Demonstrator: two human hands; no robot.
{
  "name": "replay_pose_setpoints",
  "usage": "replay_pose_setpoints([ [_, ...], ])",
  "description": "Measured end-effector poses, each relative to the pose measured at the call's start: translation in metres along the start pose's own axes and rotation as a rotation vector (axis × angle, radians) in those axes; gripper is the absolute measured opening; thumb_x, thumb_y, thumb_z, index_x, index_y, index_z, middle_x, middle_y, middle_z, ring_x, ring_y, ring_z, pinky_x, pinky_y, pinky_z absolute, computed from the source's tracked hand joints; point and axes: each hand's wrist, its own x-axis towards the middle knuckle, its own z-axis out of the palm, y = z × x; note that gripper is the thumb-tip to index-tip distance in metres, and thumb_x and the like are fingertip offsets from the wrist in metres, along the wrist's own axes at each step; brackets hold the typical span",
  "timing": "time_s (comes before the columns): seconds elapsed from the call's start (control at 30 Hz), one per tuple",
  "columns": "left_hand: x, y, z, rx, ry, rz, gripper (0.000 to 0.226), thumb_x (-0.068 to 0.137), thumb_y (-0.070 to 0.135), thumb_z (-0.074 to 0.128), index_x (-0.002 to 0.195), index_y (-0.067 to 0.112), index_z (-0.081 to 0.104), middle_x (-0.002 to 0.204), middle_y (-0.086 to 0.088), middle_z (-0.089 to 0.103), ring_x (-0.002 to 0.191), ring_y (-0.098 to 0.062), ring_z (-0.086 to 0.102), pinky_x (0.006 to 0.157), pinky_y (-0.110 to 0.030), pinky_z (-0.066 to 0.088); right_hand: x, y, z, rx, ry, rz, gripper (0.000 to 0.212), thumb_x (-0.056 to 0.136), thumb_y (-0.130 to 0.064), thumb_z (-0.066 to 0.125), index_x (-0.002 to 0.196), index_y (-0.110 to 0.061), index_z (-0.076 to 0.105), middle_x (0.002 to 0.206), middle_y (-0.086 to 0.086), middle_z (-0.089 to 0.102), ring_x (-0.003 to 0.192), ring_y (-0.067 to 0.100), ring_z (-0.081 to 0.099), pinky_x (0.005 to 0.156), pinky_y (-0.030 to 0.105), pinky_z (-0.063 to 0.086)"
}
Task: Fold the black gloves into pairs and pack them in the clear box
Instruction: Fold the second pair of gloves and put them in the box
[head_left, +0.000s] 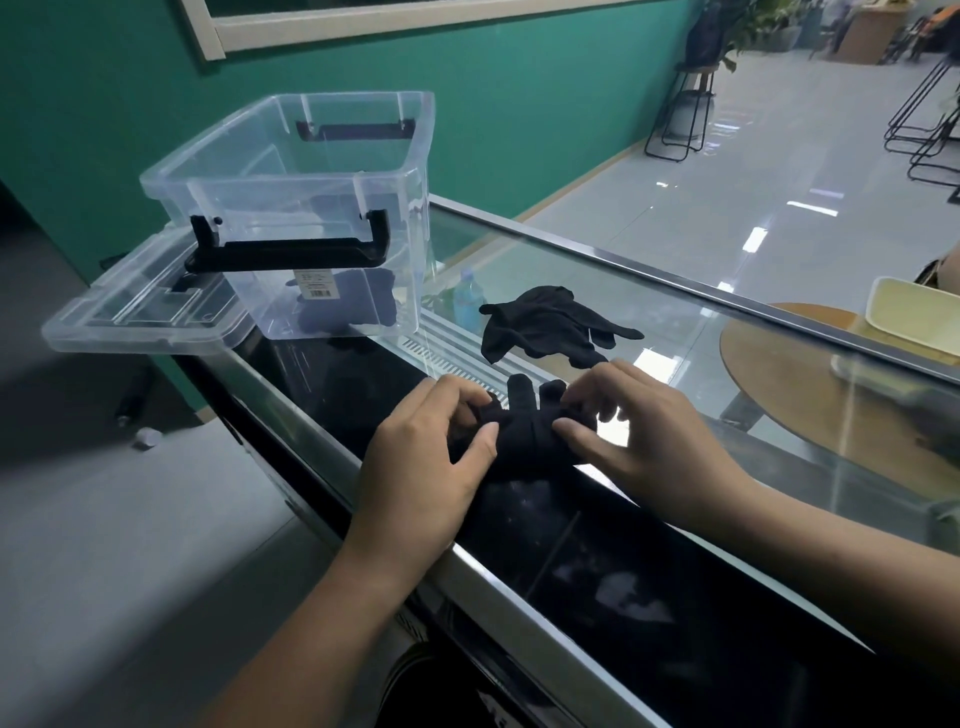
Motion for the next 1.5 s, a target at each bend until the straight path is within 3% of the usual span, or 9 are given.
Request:
replay_pose_setpoints([
  [0.13,-0.001,-0.001,0.000,0.052,-0.030,0.106,0.030,0.094,0.006,0.077,0.115,0.028,0.078,0.111,0.019,0.061,0.108,-0.010,0.062,0.098,-0.029,0.053,-0.001,-0.002,-0.001,-0.014,-0.002,-0.083,0.009,0.096,-0.018,0.078,0.100,-0.023,0.071,0.103,-0.009,0.059,0.091,0.007,0.062,0.078,0.022,0.048],
  [0.27,-0.002,-0.002,0.001,0.083,-0.076,0.172,0.031,0.095,0.011,0.071,0.118,0.029,0.079,0.116,0.020,0.068,0.116,-0.010,0.062,0.101,-0.043,0.054,-0.002,-0.003,-0.002,-0.044,-0.041,-0.165,0.009,0.100,-0.016,0.075,0.107,-0.021,0.075,0.109,-0.006,0.065,0.095,0.018,0.064,0.079,0.037,0.053],
  [0.43,-0.002,0.002,0.000,0.112,-0.131,0.134,0.035,0.088,0.046,0.070,0.121,0.036,0.074,0.117,0.023,0.065,0.115,-0.005,0.057,0.102,-0.039,0.051,-0.004,-0.008,-0.006,-0.080,-0.144,-0.164,0.028,0.092,-0.040,0.074,0.116,-0.026,0.066,0.114,-0.009,0.056,0.097,0.012,0.054,0.084,0.029,0.048],
  [0.77,-0.004,0.006,-0.003,0.063,-0.076,0.109,0.028,0.092,0.044,0.063,0.115,0.033,0.074,0.098,0.034,0.062,0.102,0.001,0.058,0.096,-0.034,0.050,-0.005,-0.010,-0.007,-0.006,-0.054,-0.125,0.021,0.094,-0.021,0.076,0.113,-0.022,0.068,0.098,-0.014,0.064,0.093,0.006,0.058,0.085,0.022,0.046],
  [0.93,-0.004,0.004,-0.002,0.010,-0.040,0.035,0.023,0.097,0.049,0.061,0.112,0.036,0.073,0.096,0.025,0.063,0.096,-0.007,0.063,0.091,-0.039,0.056,-0.004,-0.004,-0.003,0.075,-0.017,-0.036,0.023,0.099,-0.037,0.071,0.116,-0.029,0.059,0.094,-0.022,0.068,0.090,0.001,0.062,0.080,0.012,0.044],
  [1.13,-0.004,0.000,0.001,0.074,0.070,0.095,0.010,0.095,0.018,0.078,0.105,0.022,0.077,0.103,0.016,0.063,0.102,-0.013,0.062,0.092,-0.032,0.055,0.000,0.001,-0.001,0.011,0.069,-0.073,0.014,0.094,-0.027,0.081,0.098,-0.024,0.067,0.104,-0.010,0.059,0.093,0.008,0.060,0.078,0.024,0.048],
  [1.23,-0.006,-0.002,0.004,0.069,0.068,0.147,0.008,0.097,0.022,0.078,0.104,0.020,0.081,0.102,0.014,0.068,0.100,-0.014,0.065,0.092,-0.041,0.056,0.000,0.000,-0.001,-0.020,0.048,-0.142,0.008,0.095,-0.017,0.080,0.097,-0.020,0.073,0.101,-0.007,0.062,0.088,0.012,0.060,0.074,0.028,0.049],
  [1.37,-0.008,-0.002,0.003,0.090,-0.012,0.139,0.033,0.088,0.047,0.078,0.115,0.027,0.081,0.108,0.018,0.069,0.103,-0.008,0.065,0.096,-0.037,0.051,-0.001,-0.001,-0.004,-0.033,0.017,-0.178,0.010,0.098,-0.023,0.078,0.106,-0.018,0.076,0.106,-0.004,0.064,0.086,0.008,0.061,0.074,0.023,0.050],
  [1.5,-0.007,-0.002,0.003,0.111,-0.071,0.138,0.041,0.088,0.040,0.078,0.127,0.030,0.078,0.115,0.020,0.067,0.110,-0.007,0.063,0.099,-0.041,0.053,-0.003,0.003,-0.004,-0.044,-0.086,-0.198,0.034,0.092,-0.030,0.084,0.122,-0.019,0.071,0.117,-0.005,0.061,0.089,-0.008,0.056,0.079,0.007,0.044],
])
